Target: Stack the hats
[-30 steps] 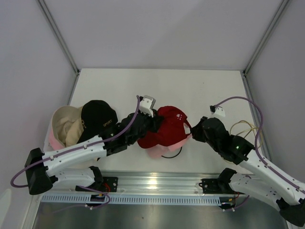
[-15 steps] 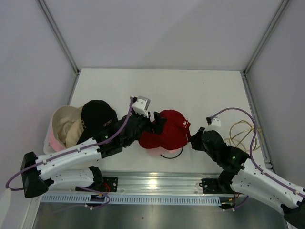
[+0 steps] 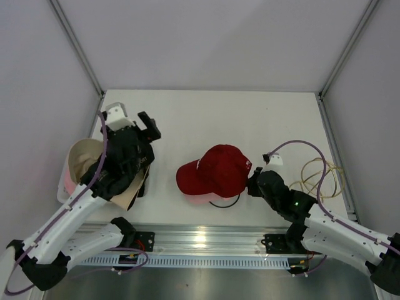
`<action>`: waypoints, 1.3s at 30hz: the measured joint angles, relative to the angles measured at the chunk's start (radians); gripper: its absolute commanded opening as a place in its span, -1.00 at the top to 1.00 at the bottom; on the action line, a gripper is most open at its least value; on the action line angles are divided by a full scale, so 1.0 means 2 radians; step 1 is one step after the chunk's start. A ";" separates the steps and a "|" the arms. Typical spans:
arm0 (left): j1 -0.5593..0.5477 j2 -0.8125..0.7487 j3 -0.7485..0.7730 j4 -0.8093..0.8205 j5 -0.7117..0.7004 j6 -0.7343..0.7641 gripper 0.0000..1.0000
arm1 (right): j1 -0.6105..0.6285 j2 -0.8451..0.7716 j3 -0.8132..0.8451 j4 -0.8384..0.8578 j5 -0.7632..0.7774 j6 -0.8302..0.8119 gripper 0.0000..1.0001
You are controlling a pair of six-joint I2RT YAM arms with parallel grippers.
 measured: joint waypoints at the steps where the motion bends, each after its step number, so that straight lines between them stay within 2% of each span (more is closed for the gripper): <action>1: 0.023 -0.003 0.000 -0.014 -0.012 -0.003 -0.99 | 0.001 0.002 -0.001 0.000 0.001 -0.001 1.00; 6: 0.113 0.017 0.029 -0.091 -0.027 -0.007 -0.99 | 0.001 -0.001 0.002 -0.005 0.011 -0.012 0.81; 11: 0.195 0.065 0.053 -0.138 -0.017 -0.017 -0.99 | 0.001 -0.009 0.030 -0.039 0.024 -0.026 0.73; 22: 0.245 0.127 0.047 -0.139 0.041 -0.009 -0.99 | 0.001 -0.010 0.050 -0.052 0.038 -0.040 0.65; 25: 0.246 0.134 0.033 -0.132 0.064 0.000 -0.89 | 0.001 -0.006 0.051 -0.053 0.038 -0.040 0.65; 27: 0.246 0.141 0.031 -0.132 0.076 0.004 -0.70 | 0.001 0.000 0.054 -0.053 0.038 -0.042 0.65; 28: 0.246 0.145 0.031 -0.131 0.080 0.006 -0.49 | 0.001 0.002 0.055 -0.053 0.038 -0.043 0.64; 31: 0.247 0.152 0.031 -0.132 0.093 0.008 -0.30 | 0.001 0.008 0.059 -0.053 0.039 -0.043 0.64; 32: 0.247 0.154 0.031 -0.132 0.097 0.009 -0.07 | 0.001 0.009 0.059 -0.053 0.039 -0.043 0.64; 33: 0.247 0.155 0.031 -0.132 0.099 0.008 0.03 | 0.001 0.009 0.060 -0.053 0.039 -0.044 0.64; 34: 0.247 0.155 0.031 -0.133 0.102 0.011 0.24 | 0.001 0.010 0.060 -0.053 0.039 -0.044 0.64; 36: 0.247 0.155 0.029 -0.134 0.105 0.014 0.46 | 0.001 0.009 0.062 -0.053 0.041 -0.045 0.64; 37: 0.247 0.155 0.028 -0.134 0.107 0.015 0.74 | 0.001 0.009 0.063 -0.054 0.042 -0.047 0.64; 39: 0.247 0.154 0.024 -0.133 0.109 0.017 0.84 | 0.001 0.009 0.064 -0.053 0.044 -0.047 0.64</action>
